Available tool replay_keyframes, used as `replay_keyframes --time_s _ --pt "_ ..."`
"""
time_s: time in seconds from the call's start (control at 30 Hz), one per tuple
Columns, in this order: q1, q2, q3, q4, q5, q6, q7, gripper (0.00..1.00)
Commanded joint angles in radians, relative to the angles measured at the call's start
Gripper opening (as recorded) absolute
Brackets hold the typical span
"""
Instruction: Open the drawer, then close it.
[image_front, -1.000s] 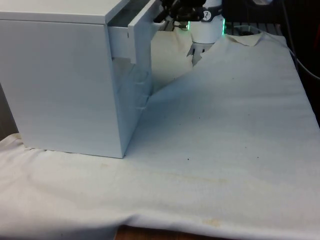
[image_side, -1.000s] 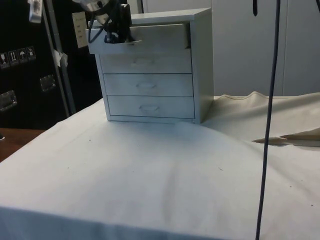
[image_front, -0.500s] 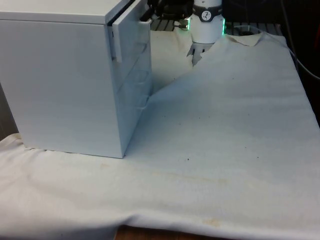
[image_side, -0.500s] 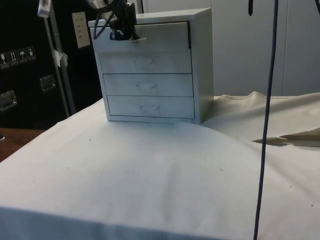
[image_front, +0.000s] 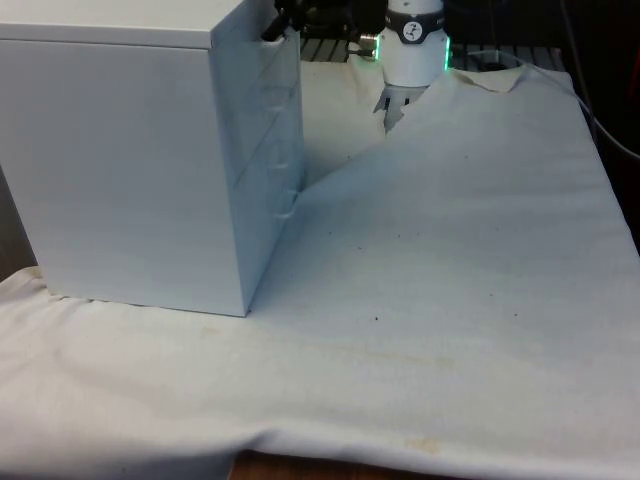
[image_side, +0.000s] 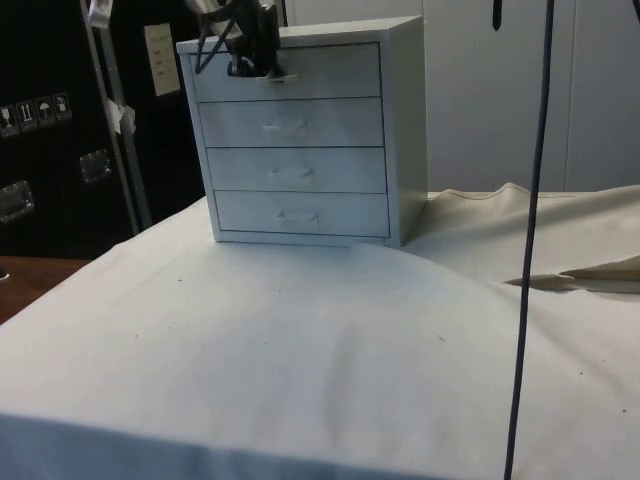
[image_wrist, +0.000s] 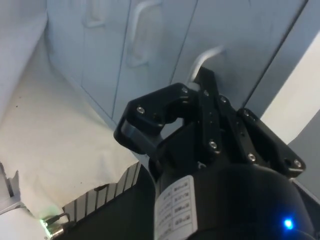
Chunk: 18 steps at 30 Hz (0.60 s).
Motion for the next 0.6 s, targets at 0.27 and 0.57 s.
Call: replay_keyframes --time_s 0.27,0.57 --pt "0.012 -0.002 0.001 -0.003 -0.003 -0.006 0.013 0.00" --pt "0.030 -0.009 0.005 0.008 0.000 -0.036 0.045 0.00"
